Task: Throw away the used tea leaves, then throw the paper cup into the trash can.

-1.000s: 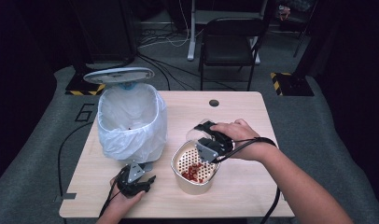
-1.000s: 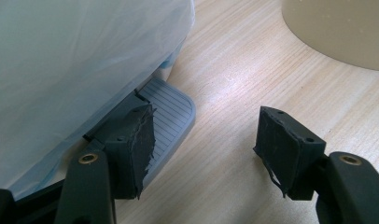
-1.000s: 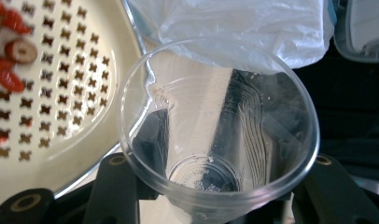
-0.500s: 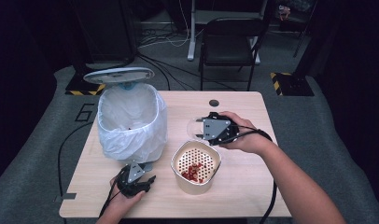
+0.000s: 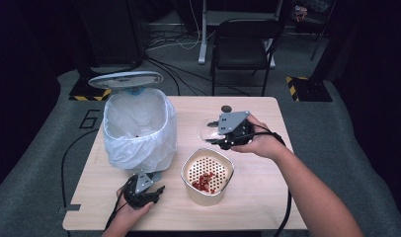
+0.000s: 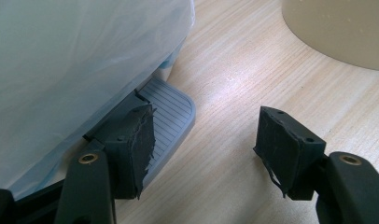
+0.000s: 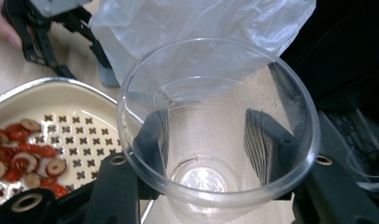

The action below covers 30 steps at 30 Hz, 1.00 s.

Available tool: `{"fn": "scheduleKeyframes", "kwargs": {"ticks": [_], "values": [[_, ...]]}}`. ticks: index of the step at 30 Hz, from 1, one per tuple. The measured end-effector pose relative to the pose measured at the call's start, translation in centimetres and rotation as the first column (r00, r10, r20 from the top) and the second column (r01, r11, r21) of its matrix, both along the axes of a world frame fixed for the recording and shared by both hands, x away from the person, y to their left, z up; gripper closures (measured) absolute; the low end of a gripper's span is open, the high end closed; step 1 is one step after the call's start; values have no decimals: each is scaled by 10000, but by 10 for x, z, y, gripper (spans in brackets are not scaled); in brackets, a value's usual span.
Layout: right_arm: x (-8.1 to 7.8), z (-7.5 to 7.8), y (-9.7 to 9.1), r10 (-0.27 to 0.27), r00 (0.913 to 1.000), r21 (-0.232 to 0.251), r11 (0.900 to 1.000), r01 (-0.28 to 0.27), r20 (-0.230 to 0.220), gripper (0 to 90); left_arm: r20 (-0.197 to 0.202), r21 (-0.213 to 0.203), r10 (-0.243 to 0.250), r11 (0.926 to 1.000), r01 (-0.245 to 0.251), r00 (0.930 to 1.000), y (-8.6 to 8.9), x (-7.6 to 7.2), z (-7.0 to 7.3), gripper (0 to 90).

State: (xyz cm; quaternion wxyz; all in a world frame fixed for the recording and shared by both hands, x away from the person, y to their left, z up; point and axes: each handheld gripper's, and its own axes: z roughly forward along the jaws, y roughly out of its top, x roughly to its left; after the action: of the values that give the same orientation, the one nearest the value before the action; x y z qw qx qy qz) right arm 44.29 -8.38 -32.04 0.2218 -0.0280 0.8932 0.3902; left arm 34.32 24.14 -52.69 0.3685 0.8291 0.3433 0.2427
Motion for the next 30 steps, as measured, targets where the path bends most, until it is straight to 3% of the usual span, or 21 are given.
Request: {"fn": "scheduleKeyframes", "kwargs": {"ticks": [5,8,14,18,20,21,25,30], "values": [[3,0,-3,-194,9982,532,9983,224,-568,505,3,3,-1,10000,1,10000,0,0,0,372],[8,1,-6,-467,9913,988,9934,590,-1229,504,-8,3,-4,10000,4,10000,0,0,0,371],[15,5,-7,-638,9790,1643,9817,965,-1938,504,-2,4,-1,10000,1,10000,0,0,0,371],[20,6,-7,-866,9658,1953,9712,1365,-2443,504,-23,22,-1,10000,1,10000,0,0,0,371],[21,7,-6,-915,9649,1998,9694,1429,-2462,503,-22,21,-4,10000,4,10000,0,0,0,371],[22,9,-5,-1023,9590,2096,9645,1607,-2644,503,-11,21,-8,10000,8,10000,0,0,0,371],[22,14,-2,-1125,9522,2190,9592,1786,-2840,503,-16,11,-19,10000,19,10000,1,0,0,372],[22,17,2,-1320,9465,2085,9577,1984,-2945,503,-20,2,-7,10000,7,10000,0,0,0,372]]}}
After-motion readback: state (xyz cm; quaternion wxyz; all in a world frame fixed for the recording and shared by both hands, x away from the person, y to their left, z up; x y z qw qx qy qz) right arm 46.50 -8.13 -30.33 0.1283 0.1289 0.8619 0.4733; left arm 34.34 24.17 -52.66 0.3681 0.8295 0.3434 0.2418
